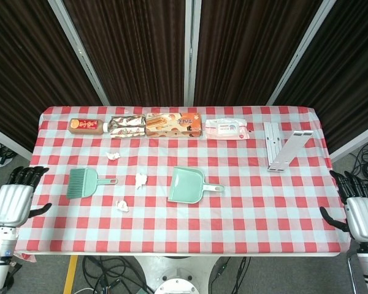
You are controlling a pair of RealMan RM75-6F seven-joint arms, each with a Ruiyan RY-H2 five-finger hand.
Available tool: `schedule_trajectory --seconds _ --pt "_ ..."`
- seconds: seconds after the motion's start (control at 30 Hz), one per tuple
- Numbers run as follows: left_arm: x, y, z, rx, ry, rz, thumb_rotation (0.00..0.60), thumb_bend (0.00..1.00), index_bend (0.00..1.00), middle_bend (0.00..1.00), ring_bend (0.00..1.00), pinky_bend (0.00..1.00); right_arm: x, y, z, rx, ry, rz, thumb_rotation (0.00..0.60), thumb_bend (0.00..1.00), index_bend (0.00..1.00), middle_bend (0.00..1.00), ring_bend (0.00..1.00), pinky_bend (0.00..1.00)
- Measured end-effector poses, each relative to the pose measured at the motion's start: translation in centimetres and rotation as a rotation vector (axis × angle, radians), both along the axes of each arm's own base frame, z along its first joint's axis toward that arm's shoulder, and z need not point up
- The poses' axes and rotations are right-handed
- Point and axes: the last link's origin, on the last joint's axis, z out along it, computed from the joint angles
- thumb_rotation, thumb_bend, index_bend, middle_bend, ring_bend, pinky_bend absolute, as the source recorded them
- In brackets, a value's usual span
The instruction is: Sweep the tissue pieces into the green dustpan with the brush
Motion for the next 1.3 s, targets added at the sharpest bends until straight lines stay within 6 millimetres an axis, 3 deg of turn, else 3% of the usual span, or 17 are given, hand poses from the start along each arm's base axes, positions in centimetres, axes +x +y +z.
schedule_trajectory --seconds 0.17,0.33,0.63,1.03,1.3 --pt "1.9 3.6 -1.2 -0.092 0.048 -0.069 0.6 0.12 0.32 0.3 0.53 0.7 0.3 -0.1 0.4 -0.006 0.012 0.005 0.6 0.22 0.05 0.12 0.0 0.06" --pt "4.7 7.4 -3.7 -0.191 0.13 -0.135 0.6 0.16 0.37 0.41 0.7 0.84 0.4 0.0 0.8 -0.015 0.027 0.0 0.6 0.22 0.05 0.13 0.0 0.06" --pt "7.0 10.6 -8.6 -0.308 0.109 -0.107 0.6 0.19 0.39 0.43 0.74 0.88 -0.1 0.2 1.0 -0.007 0.028 -0.032 0.6 0.22 0.05 0.13 0.0 0.06" --pt "6.8 12.1 -15.0 -0.394 0.283 0.035 0.6 0.2 0.39 0.42 0.75 0.89 -0.4 -0.1 1.0 0.001 0.029 -0.053 0.6 0.22 0.05 0.13 0.0 0.06" --pt "6.2 12.9 -16.3 -0.381 0.312 0.099 0.6 0.21 0.39 0.43 0.74 0.89 -0.1 -0.5 1.9 -0.01 0.057 -0.064 0.6 0.22 0.05 0.13 0.0 0.06"
